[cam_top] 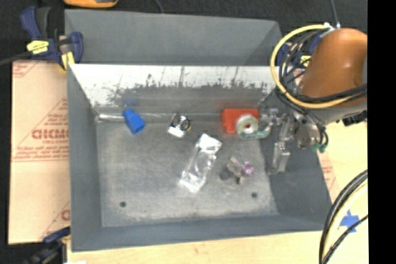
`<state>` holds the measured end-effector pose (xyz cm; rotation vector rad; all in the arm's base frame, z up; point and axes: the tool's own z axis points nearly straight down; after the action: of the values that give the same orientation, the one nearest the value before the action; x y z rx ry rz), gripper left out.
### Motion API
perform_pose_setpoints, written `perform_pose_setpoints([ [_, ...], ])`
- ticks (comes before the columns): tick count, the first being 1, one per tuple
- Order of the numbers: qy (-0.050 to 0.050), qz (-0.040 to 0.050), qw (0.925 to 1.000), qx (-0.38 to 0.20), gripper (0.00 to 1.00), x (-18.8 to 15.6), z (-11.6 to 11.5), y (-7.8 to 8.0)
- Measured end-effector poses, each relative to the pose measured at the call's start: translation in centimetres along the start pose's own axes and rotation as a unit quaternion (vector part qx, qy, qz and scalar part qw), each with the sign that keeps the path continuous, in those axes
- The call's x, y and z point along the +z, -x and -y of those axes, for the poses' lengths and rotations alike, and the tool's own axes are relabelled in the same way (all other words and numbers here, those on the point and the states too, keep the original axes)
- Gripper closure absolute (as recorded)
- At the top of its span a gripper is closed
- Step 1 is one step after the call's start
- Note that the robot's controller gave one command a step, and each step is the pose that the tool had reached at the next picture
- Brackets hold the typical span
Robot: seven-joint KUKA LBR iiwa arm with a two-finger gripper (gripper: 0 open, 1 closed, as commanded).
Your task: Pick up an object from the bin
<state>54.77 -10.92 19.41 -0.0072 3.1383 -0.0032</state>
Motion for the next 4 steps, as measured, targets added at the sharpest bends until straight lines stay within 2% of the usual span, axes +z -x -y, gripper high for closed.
perform_pose_setpoints([
  [1, 0.000, 0.0015, 0.9850, -0.173, 0.00, 9.6, -1.5, 2.5],
  [2, -0.003, 0.0116, 0.9809, -0.194, 0.00, 11.1, -2.2, -0.2],
  [3, -0.001, 0.0048, 0.9804, -0.197, 1.00, 11.5, -2.3, -0.6],
  [4, -0.001, 0.0049, 0.9792, -0.203, 1.00, -4.0, -3.1, 1.8],
])
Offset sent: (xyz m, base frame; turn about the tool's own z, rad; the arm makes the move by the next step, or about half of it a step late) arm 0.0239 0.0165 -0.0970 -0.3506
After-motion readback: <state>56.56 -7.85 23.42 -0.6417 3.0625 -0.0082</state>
